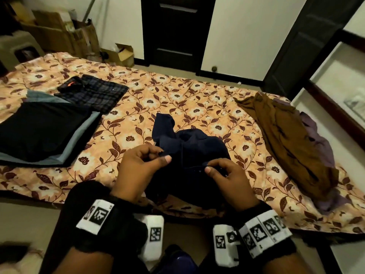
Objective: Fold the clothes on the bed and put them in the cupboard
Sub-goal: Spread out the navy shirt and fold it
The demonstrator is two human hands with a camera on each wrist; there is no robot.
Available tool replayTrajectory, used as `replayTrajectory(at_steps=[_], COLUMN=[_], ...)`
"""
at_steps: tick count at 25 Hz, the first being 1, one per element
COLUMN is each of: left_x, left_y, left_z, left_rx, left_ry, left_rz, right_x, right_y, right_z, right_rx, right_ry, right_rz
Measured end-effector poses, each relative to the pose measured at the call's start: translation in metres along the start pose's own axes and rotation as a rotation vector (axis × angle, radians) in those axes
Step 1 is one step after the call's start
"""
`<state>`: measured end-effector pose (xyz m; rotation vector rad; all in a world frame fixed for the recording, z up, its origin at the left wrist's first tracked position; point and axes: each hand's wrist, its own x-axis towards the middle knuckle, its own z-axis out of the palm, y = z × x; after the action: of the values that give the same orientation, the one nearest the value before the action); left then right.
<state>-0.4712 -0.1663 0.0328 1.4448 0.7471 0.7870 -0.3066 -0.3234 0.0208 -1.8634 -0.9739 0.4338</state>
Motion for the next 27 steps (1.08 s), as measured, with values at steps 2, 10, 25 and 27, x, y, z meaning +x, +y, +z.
replayTrajectory(at_steps=[2,10,25,27], left_x=[-0.02,-0.037,-0.037,-0.037], left_y=[-0.014,-0.02,-0.018,-0.017], left_z=[0.004,0.012,0.02,0.02], left_rx=[-0.069,-0.076,-0.092,-0.088], left_ry=[-0.067,-0.021,-0.038,-0.083], left_rz=[-0.033,0.09,0.262,0.271], right_x=[-0.013,-0.04,-0.028,-0.029], right_y=[0.013,-0.003,-0.035,-0.036], right_z=[0.024,0.043,0.038,0.042], right_rx=[0.024,0.806,0.819,0.707], right_ry=[0.052,-0.036,0.0,0.02], right_rz=[0.079,0.475,0.23,0.179])
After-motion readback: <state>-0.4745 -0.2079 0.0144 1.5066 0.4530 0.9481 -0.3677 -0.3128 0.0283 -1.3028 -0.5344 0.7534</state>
